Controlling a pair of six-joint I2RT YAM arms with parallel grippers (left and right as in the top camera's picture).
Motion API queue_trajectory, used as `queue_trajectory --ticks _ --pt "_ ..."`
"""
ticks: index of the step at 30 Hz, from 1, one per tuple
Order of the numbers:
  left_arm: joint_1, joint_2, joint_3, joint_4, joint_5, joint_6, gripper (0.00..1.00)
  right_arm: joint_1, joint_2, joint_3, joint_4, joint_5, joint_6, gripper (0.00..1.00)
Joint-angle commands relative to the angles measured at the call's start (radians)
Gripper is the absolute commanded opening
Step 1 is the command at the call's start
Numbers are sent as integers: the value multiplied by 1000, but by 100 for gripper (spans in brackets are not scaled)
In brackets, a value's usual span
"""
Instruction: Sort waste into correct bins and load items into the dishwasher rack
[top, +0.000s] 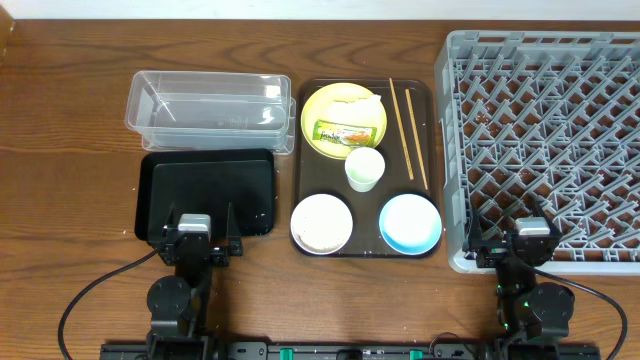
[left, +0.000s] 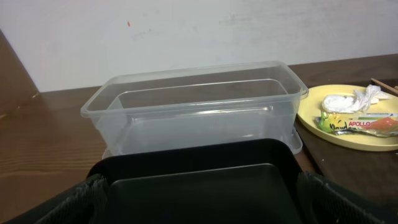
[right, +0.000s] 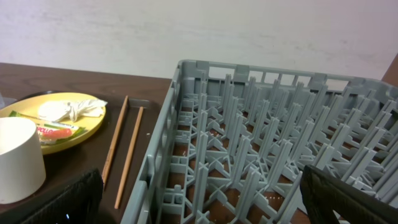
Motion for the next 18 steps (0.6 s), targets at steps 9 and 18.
queue_trajectory --ticks 9,18 --pt "5 0 -12 -47 -35 -11 99 -4 2 -1 0 -11 -13 99" --pt "4 0 -12 -31 -35 12 99 -4 2 -1 4 -11 -13 99"
